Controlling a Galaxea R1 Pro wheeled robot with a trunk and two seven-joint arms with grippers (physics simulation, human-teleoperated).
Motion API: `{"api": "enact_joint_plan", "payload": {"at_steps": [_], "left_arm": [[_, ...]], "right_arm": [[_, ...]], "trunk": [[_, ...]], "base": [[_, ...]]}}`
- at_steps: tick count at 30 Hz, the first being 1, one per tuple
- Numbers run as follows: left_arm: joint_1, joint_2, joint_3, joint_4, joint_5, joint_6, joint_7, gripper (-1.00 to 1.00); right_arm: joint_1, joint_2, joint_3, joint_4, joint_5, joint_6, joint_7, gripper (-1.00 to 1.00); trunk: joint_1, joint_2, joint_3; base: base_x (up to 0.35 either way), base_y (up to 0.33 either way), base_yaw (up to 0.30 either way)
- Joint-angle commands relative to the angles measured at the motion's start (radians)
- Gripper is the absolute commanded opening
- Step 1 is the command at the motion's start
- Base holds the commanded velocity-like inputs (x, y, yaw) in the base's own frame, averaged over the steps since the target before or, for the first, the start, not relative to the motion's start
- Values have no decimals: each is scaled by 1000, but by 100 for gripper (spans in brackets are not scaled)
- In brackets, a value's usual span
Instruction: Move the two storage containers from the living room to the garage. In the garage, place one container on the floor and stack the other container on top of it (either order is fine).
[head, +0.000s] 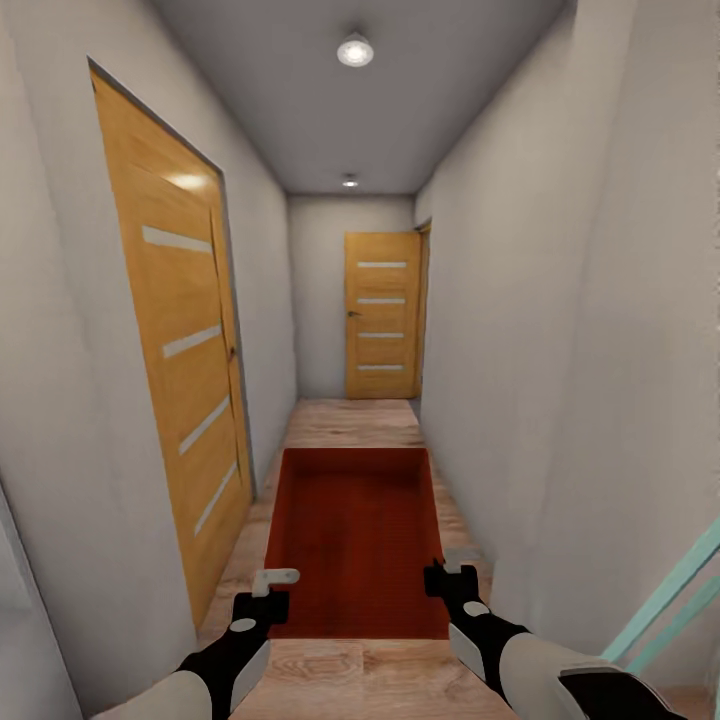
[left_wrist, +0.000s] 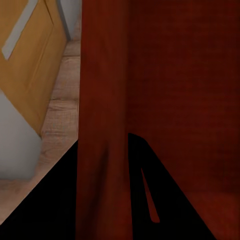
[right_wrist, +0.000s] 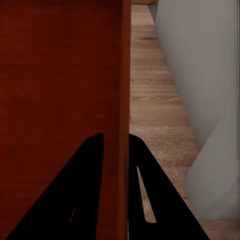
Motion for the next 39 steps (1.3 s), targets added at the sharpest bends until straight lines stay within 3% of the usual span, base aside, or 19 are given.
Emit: {"api": "enact_joint_plan", "payload": {"at_steps": [1, 23, 35, 39], "left_arm": [[-2, 9, 25, -3, -6, -11, 17, -100], [-2, 9, 27, -1, -5, -10, 19, -100], [-2, 10, 28, 1, -3, -10, 19, -100], [-2, 10, 28, 2, 18, -10, 18, -100]], "right_arm": [[-1, -7, -24, 5, -19, -5, -10, -100], [-1, -5, -23, 5, -19, -4, -11, -100], [-1, -5, -23, 6, -20, -4, -11, -100], [-1, -6, -25, 6, -20, -4, -11, -100]], "trunk": [[1, -1, -2], [1, -1, -2], [1, -1, -2], [1, -1, -2]], "base": [[302, 187, -272], [311, 130, -31], [321, 18, 0], [321, 0, 0]]}}
